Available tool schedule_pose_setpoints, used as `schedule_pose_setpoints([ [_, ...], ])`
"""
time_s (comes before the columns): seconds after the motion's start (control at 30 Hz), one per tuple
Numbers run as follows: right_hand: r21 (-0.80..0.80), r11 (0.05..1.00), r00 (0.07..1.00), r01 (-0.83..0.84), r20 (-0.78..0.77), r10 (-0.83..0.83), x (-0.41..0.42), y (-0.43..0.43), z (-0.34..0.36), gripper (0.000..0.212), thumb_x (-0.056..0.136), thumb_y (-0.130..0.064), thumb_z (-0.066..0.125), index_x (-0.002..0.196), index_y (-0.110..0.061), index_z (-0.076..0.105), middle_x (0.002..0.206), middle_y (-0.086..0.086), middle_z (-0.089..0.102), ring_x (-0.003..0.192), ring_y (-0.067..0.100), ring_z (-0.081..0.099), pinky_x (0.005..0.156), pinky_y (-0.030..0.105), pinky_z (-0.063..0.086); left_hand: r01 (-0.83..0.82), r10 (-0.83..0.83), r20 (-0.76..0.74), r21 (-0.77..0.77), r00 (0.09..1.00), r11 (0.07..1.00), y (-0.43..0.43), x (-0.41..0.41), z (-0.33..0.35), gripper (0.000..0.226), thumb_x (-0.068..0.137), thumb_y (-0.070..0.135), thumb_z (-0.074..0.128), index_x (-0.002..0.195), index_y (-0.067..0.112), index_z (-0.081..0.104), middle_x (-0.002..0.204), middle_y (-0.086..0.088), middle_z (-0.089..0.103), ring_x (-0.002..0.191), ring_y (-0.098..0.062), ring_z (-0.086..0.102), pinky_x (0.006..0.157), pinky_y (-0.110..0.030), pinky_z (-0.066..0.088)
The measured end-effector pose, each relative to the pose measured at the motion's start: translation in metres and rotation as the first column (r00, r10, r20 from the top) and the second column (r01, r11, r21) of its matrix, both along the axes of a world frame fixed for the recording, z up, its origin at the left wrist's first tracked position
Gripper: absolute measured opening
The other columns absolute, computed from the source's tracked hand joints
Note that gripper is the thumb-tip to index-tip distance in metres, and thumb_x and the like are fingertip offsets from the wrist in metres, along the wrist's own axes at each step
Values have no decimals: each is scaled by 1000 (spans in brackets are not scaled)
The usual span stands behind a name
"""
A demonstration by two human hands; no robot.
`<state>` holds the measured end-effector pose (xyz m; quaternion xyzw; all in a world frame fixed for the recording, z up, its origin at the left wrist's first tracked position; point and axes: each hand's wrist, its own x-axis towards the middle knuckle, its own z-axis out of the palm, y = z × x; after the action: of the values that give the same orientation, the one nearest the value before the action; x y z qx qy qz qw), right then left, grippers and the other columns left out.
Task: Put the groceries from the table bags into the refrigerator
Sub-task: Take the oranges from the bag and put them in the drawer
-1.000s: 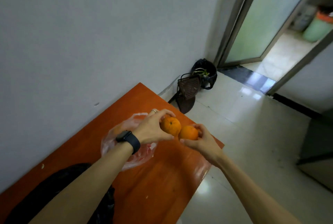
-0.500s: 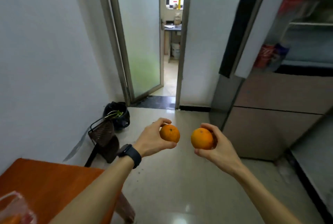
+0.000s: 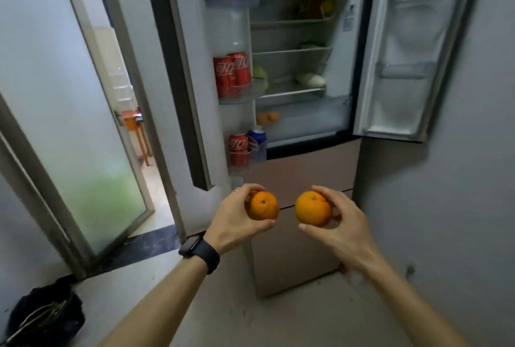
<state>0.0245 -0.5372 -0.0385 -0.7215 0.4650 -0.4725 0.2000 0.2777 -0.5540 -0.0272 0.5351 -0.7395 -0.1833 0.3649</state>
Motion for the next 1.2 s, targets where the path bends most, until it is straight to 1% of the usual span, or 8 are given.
schedule_pose_setpoints([
  [0.07, -27, 999, 1000, 18, 8, -18, -16, -29, 9, 74, 67, -41, 90, 129, -47, 49, 124, -27, 47, 111, 4, 54, 84, 24, 51, 24, -24, 0, -61, 1000, 998, -32, -21, 14, 67, 68, 50, 84, 123, 38, 48, 120, 12, 54, 106, -6, 55, 85, -22, 52],
  [0.17, -73, 996, 999, 52, 1, -52, -36, -81, 27, 74, 68, -37, 90, 128, -45, 48, 124, -19, 51, 110, 7, 55, 84, 22, 49, 40, -40, 3, -128, 999, 991, -84, -46, 35, 69, 64, 56, 80, 123, 36, 49, 120, 11, 55, 107, -7, 56, 88, -28, 53],
  [0.37, -110, 992, 997, 60, -48, -66, -65, -198, 74, 74, 70, -28, 89, 132, -33, 50, 124, -9, 52, 107, 9, 56, 84, 18, 48, -3, 17, 71, -198, 997, 980, -201, -79, 79, 67, 69, 43, 85, 125, 29, 51, 118, 2, 55, 104, -15, 56, 90, -36, 53],
  [0.47, -135, 989, 992, 63, -104, -77, -78, -260, 98, 74, 70, -26, 87, 132, -31, 48, 125, -6, 51, 107, 12, 54, 81, 14, 44, -40, 61, 89, -218, 994, 975, -259, -93, 99, 67, 66, 44, 84, 123, 31, 51, 115, 2, 55, 103, -16, 56, 90, -37, 52],
  [0.83, -164, 983, 989, 86, -103, -103, -108, -451, 151, 75, 67, -32, 88, 132, -31, 49, 119, -11, 51, 106, 14, 56, 91, 33, 51, -247, 240, -59, -183, 969, 952, -440, -126, 150, 70, 62, 42, 83, 124, 31, 51, 116, 3, 53, 103, -19, 57, 89, -40, 53],
  [0.97, -128, 992, 988, 19, -148, -38, -114, -531, 157, 75, 67, -36, 88, 131, -31, 49, 122, -8, 52, 108, 18, 55, 92, 39, 52, -330, 338, 47, -119, 940, 936, -509, -122, 155, 77, 66, 41, 83, 136, 26, 52, 122, -2, 51, 110, -23, 54, 93, -35, 48],
  [1.1, -64, 995, 977, -75, -202, 61, -111, -606, 160, 75, 65, -43, 89, 128, -34, 49, 122, -8, 53, 107, 17, 56, 89, 38, 54, -420, 425, 151, -64, 893, 905, -564, -108, 152, 63, 65, 35, 84, 122, 22, 61, 113, -3, 59, 103, -22, 57, 86, -35, 52],
  [1.2, 30, 986, 935, -161, -316, 162, -103, -654, 160, 77, 63, -52, 87, 127, -34, 49, 119, -10, 54, 105, 14, 57, 87, 36, 54, -471, 443, 285, 34, 850, 881, -599, -96, 143, 70, 65, 37, 85, 127, 22, 57, 116, -3, 56, 106, -20, 54, 86, -34, 52],
])
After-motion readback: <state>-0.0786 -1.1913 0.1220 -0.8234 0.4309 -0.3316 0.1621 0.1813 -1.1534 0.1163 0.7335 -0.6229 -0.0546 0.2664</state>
